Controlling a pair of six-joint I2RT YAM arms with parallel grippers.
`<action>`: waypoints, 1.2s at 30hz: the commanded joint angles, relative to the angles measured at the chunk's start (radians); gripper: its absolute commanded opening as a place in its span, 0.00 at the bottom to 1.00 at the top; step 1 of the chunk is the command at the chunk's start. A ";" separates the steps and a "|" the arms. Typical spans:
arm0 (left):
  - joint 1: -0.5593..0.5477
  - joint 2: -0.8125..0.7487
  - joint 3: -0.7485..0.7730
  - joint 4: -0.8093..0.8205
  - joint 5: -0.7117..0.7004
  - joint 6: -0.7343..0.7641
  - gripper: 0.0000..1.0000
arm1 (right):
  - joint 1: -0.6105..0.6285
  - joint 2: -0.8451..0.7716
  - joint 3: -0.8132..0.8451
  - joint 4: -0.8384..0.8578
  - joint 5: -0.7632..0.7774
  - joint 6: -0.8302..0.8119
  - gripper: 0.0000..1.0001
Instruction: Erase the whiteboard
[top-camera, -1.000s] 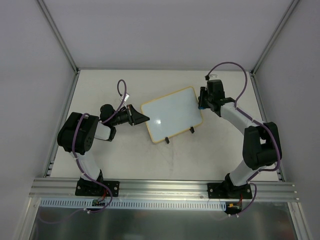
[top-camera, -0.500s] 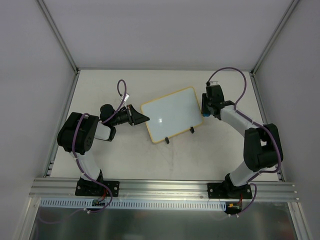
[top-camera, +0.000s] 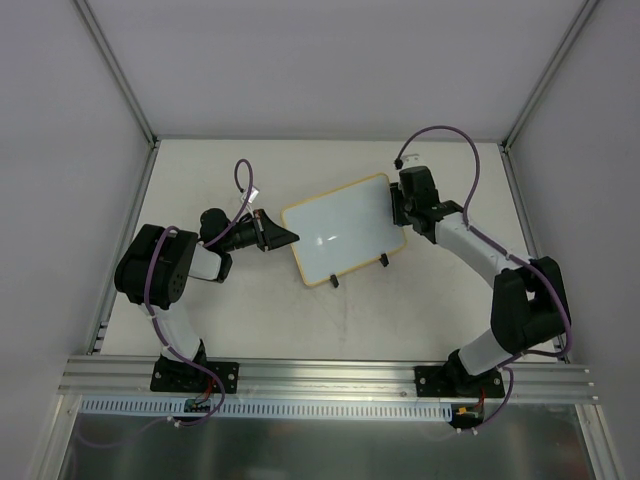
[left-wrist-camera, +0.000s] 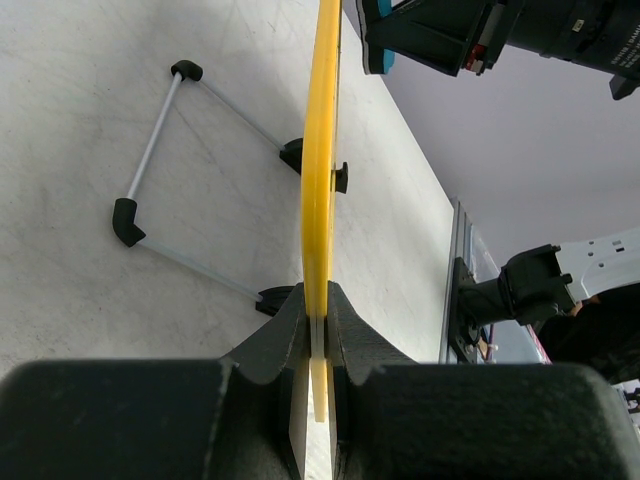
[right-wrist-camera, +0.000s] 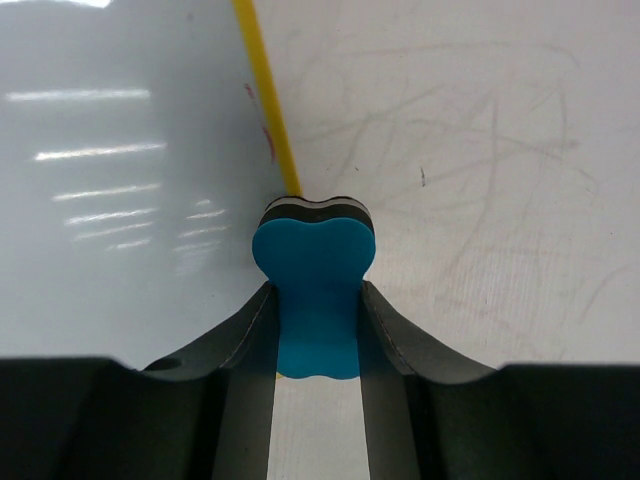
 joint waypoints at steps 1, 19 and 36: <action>-0.012 -0.016 -0.005 0.354 0.054 0.027 0.00 | 0.030 -0.013 0.057 -0.010 0.052 -0.055 0.00; -0.010 -0.021 -0.008 0.348 0.061 0.034 0.00 | 0.051 0.076 0.114 -0.054 0.188 -0.076 0.00; -0.010 -0.022 -0.008 0.346 0.061 0.034 0.00 | 0.079 0.075 0.091 -0.045 0.195 -0.085 0.00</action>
